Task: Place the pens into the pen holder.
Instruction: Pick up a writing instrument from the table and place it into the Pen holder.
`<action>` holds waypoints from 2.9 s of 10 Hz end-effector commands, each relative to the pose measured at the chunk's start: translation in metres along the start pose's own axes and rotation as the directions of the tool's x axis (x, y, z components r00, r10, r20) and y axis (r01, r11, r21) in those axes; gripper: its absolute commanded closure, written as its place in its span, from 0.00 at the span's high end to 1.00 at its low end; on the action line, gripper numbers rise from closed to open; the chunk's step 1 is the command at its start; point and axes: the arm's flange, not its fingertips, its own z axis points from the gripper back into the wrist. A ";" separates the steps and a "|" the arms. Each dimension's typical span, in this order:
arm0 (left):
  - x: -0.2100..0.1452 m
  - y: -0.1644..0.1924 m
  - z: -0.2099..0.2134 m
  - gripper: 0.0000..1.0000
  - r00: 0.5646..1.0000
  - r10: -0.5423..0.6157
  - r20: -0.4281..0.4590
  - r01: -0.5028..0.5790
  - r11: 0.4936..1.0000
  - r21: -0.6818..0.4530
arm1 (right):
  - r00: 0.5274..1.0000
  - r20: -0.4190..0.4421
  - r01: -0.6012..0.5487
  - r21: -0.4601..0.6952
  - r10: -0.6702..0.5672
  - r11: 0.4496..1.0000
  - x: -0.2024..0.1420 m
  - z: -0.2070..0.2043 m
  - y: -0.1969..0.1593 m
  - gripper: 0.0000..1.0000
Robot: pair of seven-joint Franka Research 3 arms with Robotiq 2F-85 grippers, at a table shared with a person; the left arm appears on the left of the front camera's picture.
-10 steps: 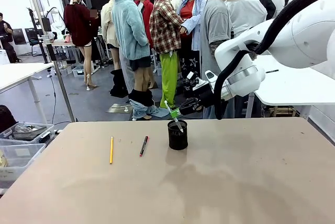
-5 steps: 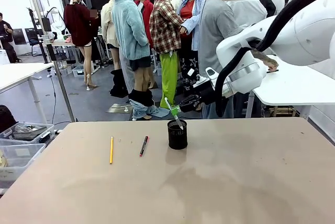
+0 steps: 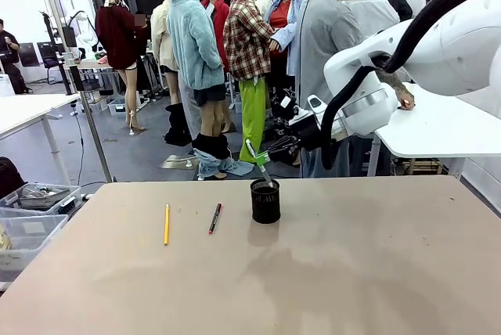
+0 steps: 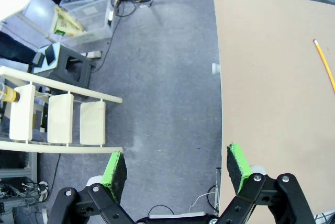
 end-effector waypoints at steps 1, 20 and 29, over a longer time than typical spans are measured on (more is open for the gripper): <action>0.000 0.000 0.000 1.00 1.000 0.002 0.002 -0.002 1.000 -0.005 | 1.000 -0.001 0.015 -0.006 -0.015 1.000 0.001 -0.005 -0.018 0.00; 0.000 0.000 0.000 1.00 1.000 0.002 0.002 -0.002 1.000 -0.005 | 0.936 -0.235 0.134 -0.454 -0.264 0.881 -0.037 0.126 0.065 0.51; 0.000 0.000 0.000 1.00 1.000 0.002 0.002 -0.002 1.000 -0.005 | 0.552 0.070 0.448 -0.866 -0.831 0.224 -0.160 0.372 0.175 0.51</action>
